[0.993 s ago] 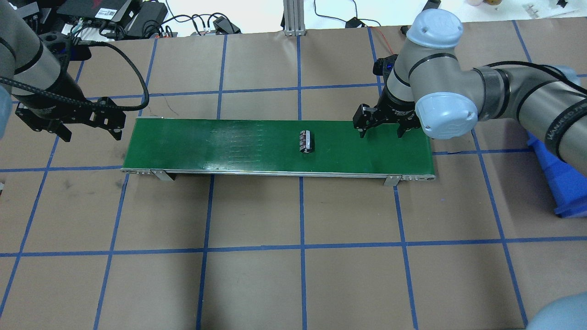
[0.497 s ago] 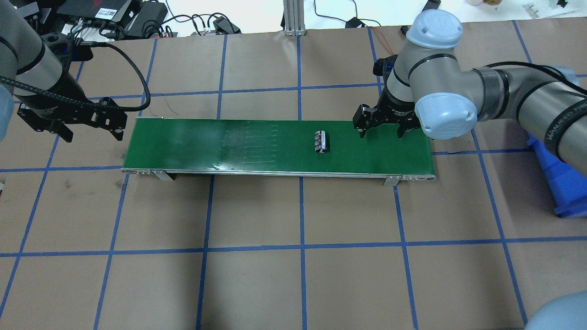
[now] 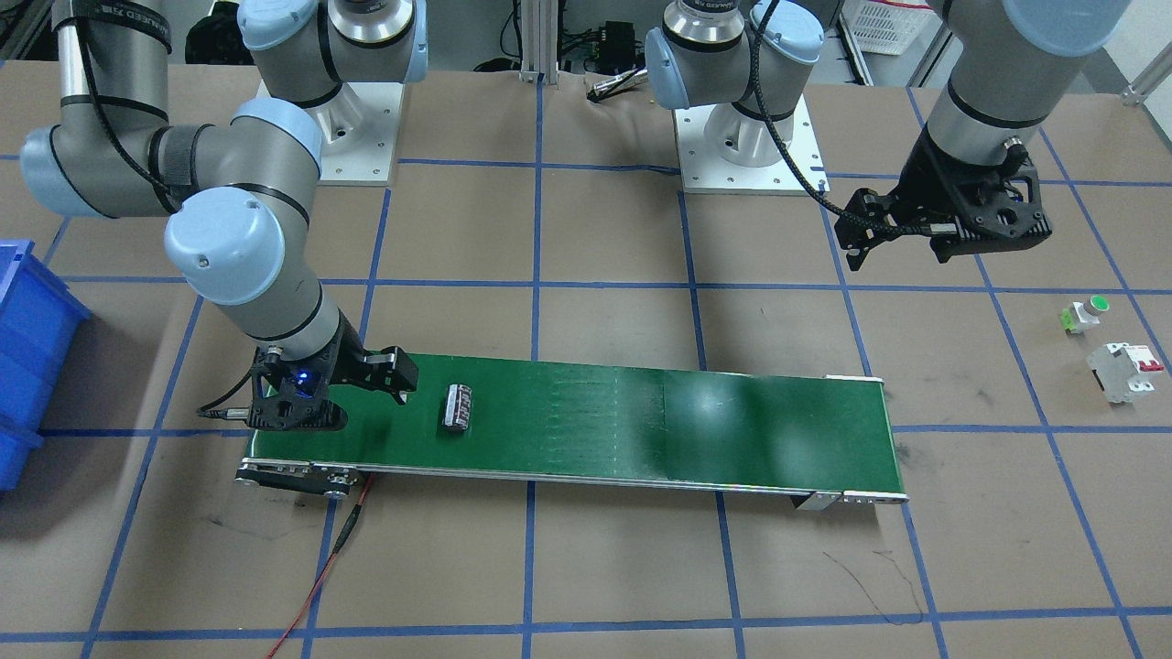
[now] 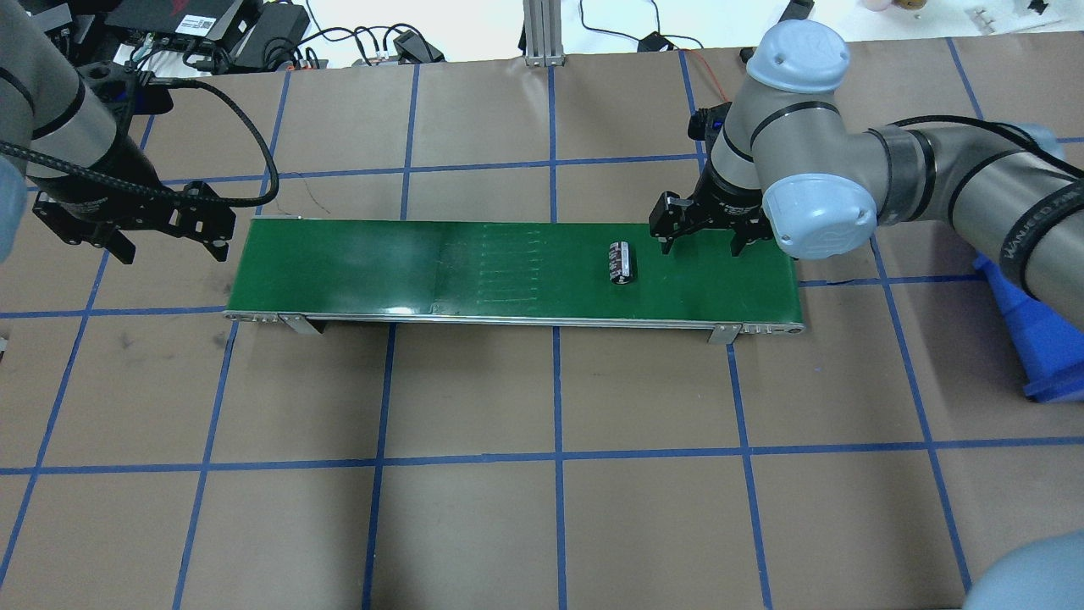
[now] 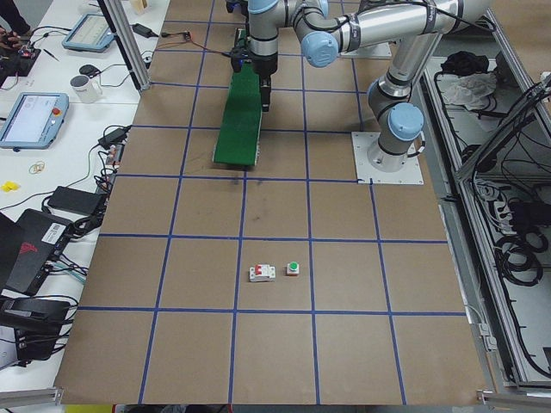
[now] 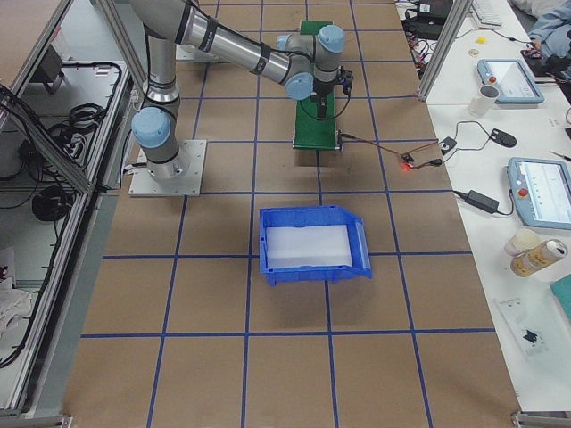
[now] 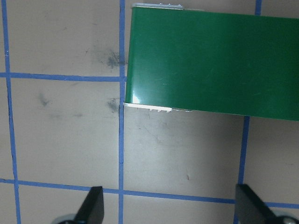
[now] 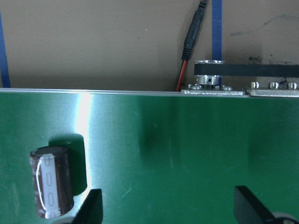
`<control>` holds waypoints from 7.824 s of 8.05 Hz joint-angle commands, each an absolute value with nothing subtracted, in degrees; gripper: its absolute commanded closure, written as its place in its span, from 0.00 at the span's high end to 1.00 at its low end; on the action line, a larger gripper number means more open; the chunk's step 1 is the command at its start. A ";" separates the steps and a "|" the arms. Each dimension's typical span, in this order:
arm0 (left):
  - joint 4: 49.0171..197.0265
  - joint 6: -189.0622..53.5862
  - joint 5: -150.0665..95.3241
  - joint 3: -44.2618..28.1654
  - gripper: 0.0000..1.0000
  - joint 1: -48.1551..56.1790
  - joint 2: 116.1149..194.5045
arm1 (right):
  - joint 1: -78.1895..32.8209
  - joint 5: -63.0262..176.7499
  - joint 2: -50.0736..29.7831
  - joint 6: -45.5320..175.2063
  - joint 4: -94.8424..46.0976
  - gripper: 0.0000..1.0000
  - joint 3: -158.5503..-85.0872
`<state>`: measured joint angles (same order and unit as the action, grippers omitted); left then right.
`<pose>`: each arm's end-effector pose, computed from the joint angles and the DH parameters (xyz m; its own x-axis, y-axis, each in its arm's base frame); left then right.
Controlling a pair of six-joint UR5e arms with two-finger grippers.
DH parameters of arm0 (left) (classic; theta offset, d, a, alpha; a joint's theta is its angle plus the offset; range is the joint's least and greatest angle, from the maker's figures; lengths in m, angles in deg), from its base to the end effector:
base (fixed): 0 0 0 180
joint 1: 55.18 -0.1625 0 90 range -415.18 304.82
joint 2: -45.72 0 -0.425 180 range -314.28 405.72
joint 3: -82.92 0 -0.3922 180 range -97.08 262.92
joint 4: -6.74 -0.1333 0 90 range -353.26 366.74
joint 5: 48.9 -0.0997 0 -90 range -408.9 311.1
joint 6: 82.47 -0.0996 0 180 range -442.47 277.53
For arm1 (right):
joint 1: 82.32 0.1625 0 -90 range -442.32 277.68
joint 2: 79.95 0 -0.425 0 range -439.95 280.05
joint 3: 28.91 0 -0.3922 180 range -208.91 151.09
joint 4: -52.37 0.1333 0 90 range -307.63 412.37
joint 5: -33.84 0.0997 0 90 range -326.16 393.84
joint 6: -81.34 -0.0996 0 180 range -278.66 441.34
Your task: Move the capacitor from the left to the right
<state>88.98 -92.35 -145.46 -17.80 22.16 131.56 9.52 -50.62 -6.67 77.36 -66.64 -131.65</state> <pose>-0.0180 -0.4761 0.4447 -0.9920 -0.0494 -0.1161 -0.0496 0.9988 -0.0010 0.1609 -0.5578 0.2767 -0.9947 0.0382 -0.0958 0.0370 0.9992 0.0145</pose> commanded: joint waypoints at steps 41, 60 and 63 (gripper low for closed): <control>88.48 -92.40 -145.41 -17.80 1.00 22.33 132.37 | -35.39 -58.45 -4.41 141.48 -59.38 1.00 -123.66; 88.30 -92.40 -139.96 -17.62 1.00 29.28 133.17 | 11.11 -57.92 12.42 85.73 -40.09 1.00 -120.14; 88.30 -92.58 -140.05 -17.71 1.00 29.28 133.17 | 11.11 -58.00 12.33 85.73 -40.17 1.00 -120.14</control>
